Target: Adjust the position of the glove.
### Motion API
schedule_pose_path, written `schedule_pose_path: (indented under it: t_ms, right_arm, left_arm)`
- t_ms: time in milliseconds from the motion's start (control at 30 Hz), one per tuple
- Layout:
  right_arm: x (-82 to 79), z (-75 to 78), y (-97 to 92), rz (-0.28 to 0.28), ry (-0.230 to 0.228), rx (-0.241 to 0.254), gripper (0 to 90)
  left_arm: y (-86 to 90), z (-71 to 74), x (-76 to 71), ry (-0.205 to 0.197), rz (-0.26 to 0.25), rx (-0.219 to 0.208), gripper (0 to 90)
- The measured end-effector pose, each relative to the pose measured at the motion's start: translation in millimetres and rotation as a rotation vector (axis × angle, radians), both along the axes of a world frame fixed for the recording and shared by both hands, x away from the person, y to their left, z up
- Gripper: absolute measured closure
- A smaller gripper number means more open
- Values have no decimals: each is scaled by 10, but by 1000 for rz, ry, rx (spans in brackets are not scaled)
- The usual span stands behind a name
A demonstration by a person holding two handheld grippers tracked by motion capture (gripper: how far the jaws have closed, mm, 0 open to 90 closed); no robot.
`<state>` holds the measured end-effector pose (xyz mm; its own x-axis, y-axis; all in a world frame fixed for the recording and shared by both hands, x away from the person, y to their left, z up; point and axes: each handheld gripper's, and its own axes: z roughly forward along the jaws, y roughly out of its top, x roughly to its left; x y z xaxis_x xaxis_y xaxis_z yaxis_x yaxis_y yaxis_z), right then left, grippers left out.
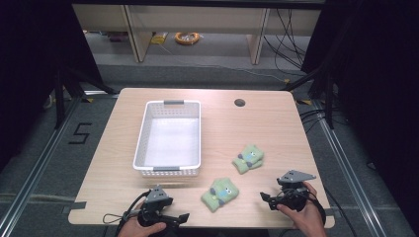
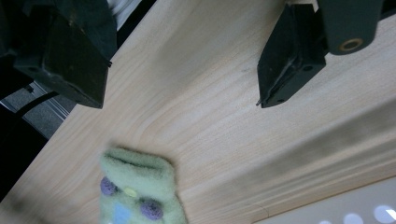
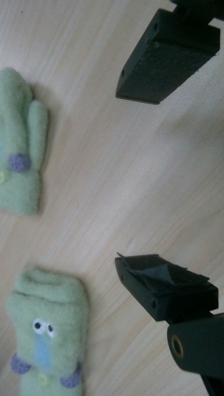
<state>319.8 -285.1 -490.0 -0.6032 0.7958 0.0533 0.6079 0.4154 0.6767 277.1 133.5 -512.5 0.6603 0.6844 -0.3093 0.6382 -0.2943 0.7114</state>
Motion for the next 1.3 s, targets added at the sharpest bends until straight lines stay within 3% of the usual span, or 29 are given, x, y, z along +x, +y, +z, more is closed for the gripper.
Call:
schedule_pose_path:
  t_ms: [100,133,267,333,600,767,900,1033,1133,1167,1200,1233,1300]
  right_arm:
    - [-9,29,9,-3,-6,9,212]
    - [-5,30,8,7,-29,8,222]
    - [-31,61,46,-1,-22,26,255]
    - [-14,83,50,34,-47,7,285]
    - [33,222,219,116,-63,3,389]
    - [69,240,438,184,-56,-8,443]
    - [113,235,572,220,-58,-12,472]
    - [206,204,713,260,-54,-33,510]
    - [249,187,796,276,-34,-49,519]
    - [278,179,835,290,-24,-40,519]
    - [278,179,835,290,-24,-40,519]
    - [287,169,856,286,-17,-39,522]
    - [308,167,888,298,6,-54,527]
  left_arm:
    - [-3,2,-1,-6,-1,1,161]
    - [-6,4,1,-1,-5,3,163]
    - [-22,24,1,9,-17,-14,180]
    - [-27,46,6,4,-20,-22,196]
    - [-197,115,46,-19,-49,-54,247]
    - [-413,163,157,-38,-89,-10,293]
    - [-483,164,203,-46,-102,16,321]
    - [-574,152,260,-52,-115,22,357]
    - [-623,149,318,-62,-135,58,387]
    - [-650,136,336,-60,-131,44,405]
    - [-642,141,368,-55,-151,74,405]
    - [-676,127,378,-53,-128,50,406]
    - [-694,123,414,-50,-144,71,411]
